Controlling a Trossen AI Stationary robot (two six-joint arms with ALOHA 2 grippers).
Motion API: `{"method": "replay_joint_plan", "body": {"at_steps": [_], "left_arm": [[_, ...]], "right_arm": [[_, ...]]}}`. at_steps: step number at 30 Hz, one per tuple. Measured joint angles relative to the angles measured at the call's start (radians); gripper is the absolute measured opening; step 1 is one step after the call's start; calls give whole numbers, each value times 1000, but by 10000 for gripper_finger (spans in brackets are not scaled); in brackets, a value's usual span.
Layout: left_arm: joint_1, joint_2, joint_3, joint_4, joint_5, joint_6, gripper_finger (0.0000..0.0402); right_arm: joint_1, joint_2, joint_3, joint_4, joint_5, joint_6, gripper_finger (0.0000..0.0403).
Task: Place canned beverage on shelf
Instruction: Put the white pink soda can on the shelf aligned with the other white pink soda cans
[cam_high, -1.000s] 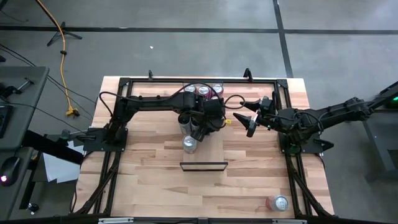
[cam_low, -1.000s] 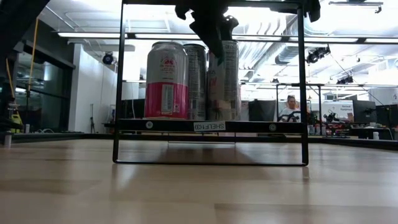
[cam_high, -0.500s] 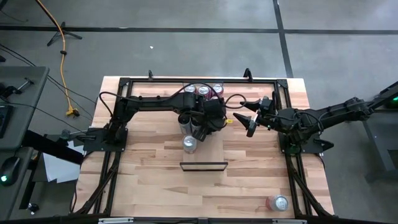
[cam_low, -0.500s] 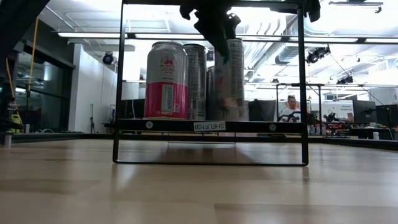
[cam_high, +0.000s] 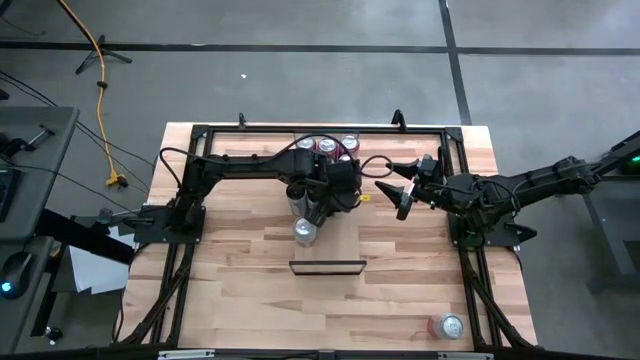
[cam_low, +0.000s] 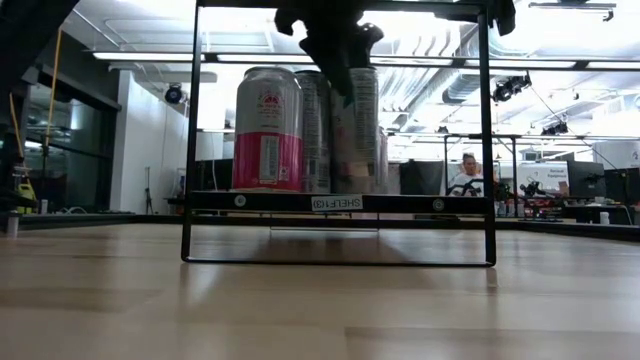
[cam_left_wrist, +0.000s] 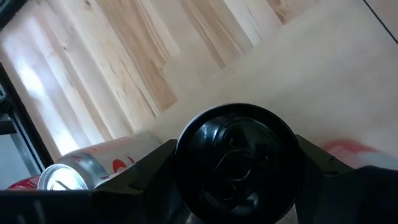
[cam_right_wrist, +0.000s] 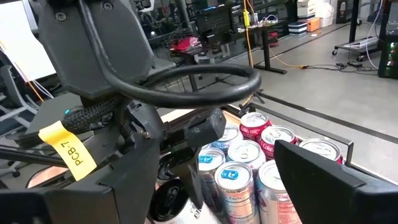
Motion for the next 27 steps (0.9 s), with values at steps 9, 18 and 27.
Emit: {"method": "replay_joint_plan", "body": {"at_steps": [9,18,27], "left_arm": [[0,0,0,6,-1,17,198],[0,0,0,5,22,9,198],[0,0,0,4,41,8,229]], "right_arm": [[0,0,0,0,0,1,301],[0,0,0,0,-1,19,301],[0,0,0,0,-6,19,301]]}}
